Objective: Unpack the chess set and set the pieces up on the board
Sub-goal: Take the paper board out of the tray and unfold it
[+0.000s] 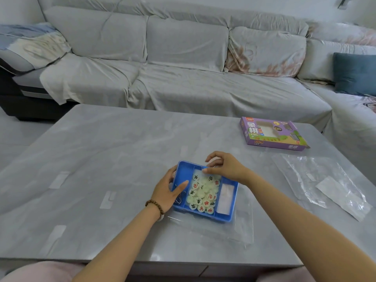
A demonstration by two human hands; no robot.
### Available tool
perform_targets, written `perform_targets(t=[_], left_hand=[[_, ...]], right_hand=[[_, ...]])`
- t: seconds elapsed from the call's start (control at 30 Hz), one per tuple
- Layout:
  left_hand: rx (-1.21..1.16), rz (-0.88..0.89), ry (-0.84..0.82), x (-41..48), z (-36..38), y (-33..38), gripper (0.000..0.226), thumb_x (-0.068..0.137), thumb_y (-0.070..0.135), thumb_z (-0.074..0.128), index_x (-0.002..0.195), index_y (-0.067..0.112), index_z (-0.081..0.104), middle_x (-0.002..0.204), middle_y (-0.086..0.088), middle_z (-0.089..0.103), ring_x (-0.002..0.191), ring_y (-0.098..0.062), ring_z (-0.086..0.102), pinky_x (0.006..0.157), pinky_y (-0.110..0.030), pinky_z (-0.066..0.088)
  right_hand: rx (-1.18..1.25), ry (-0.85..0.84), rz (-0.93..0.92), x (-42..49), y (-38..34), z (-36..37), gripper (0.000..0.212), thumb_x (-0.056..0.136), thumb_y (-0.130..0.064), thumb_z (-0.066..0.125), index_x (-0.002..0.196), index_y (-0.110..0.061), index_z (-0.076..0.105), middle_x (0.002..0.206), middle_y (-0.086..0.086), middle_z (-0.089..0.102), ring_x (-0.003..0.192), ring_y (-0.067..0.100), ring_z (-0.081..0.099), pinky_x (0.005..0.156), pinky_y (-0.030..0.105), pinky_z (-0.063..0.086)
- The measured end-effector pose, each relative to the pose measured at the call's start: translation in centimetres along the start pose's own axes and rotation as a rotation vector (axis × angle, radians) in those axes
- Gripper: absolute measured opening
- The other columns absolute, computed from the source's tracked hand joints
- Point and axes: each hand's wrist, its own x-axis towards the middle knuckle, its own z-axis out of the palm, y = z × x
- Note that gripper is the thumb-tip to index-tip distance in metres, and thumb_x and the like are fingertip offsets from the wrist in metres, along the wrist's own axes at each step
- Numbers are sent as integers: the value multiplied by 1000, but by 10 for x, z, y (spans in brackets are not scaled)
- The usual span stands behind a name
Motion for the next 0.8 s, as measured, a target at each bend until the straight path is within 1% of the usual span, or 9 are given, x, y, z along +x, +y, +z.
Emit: perform_targets(t=[0.07,0.17,0.27,0.37,0.47,0.57,0.63,0.7,0.8], left_hand=[[-88,-50,10,7,-3,9,40,82,44,60,113,20,56,102,4,65,88,-9,63,66,-19,53],[-199,-121,88,17,-14,13,31,87,39,58,98,10,61,90,-7,67,72,-16,63,56,-22,51],[-335,-174,195,21,-25,10,33,89,37,55,99,6,61,78,-1,63,71,-17,58,57,-20,47],[-338,-193,263,23,-32,7,26,91,36,54,97,11,59,84,-2,63,74,-16,58,63,-21,47],[-370,-229,245,21,-27,3,27,91,35,54,100,10,57,82,-3,64,65,-11,62,49,-17,49],[-330,-263,230,14,-18,2,30,91,36,53,99,7,56,78,-6,63,51,-2,60,42,-13,45],[-330,-279,226,11,-12,1,35,90,38,53,105,6,57,87,-10,66,62,-11,62,45,-16,48],[-344,-273,242,7,-8,5,33,92,36,51,105,6,55,80,-4,61,63,-13,56,41,-12,45],[-395,-287,265,4,-7,7,29,92,36,51,104,10,53,86,-4,62,68,-13,57,51,-19,48]], right_hand=[[-19,61,-31,4,1,-2,26,80,-23,72,99,-12,59,91,9,72,86,15,68,77,26,55],[-98,346,-15,5,16,-13,23,91,-29,57,101,-9,61,98,6,67,89,18,60,78,26,46],[-34,569,223,-16,45,-25,33,93,-35,52,107,-6,59,108,10,62,92,19,53,83,30,39],[-81,369,435,-53,71,-30,46,82,-56,58,95,-12,57,95,3,61,83,17,54,77,29,40],[-183,208,544,-85,74,-32,56,71,-68,61,83,-14,48,77,0,50,68,16,49,65,29,42],[-202,123,614,-101,75,-31,61,66,-63,70,87,-11,48,82,6,57,71,22,65,69,32,55],[-169,87,651,-107,75,-29,62,62,-59,76,82,-6,50,82,11,65,73,25,71,71,36,59],[-142,93,678,-111,75,-30,62,62,-53,80,83,-1,55,85,16,70,71,26,72,70,37,60],[157,159,661,-113,80,-31,61,68,-36,82,106,2,54,103,16,65,78,26,71,76,36,58]])
